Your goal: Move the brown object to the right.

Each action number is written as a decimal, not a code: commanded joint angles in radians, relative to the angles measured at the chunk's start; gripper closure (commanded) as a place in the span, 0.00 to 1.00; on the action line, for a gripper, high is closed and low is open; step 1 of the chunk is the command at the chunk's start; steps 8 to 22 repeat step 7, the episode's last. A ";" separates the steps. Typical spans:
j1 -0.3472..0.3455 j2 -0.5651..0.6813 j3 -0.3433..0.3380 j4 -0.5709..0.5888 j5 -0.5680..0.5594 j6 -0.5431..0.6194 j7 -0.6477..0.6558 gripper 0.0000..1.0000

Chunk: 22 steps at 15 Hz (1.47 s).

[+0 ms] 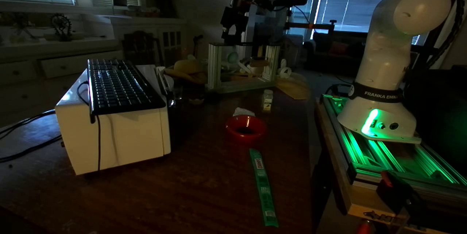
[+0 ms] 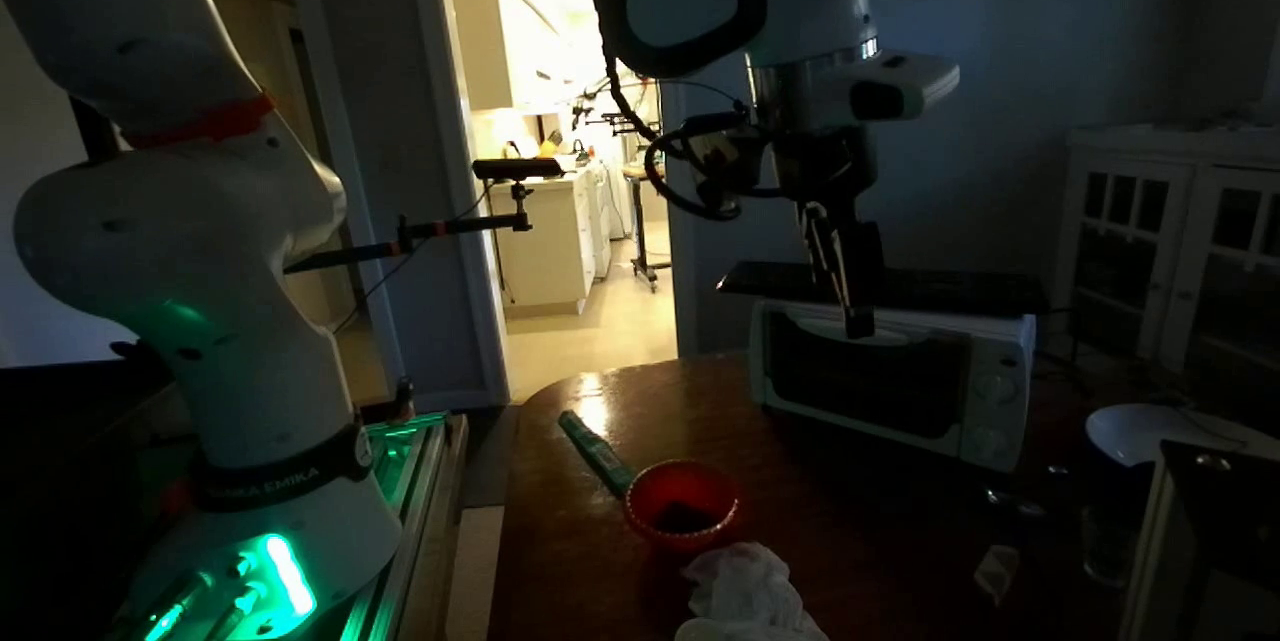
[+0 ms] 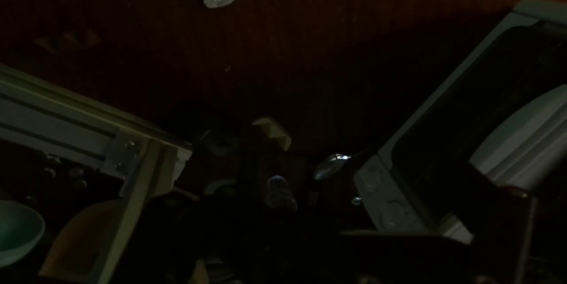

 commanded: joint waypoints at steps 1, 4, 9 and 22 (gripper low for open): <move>0.022 -0.008 -0.016 0.001 -0.009 -0.001 -0.006 0.00; 0.026 -0.013 -0.017 0.000 -0.012 0.000 -0.021 0.00; 0.026 -0.013 -0.017 0.000 -0.013 0.000 -0.025 0.00; 0.026 -0.013 -0.017 0.000 -0.013 0.000 -0.025 0.00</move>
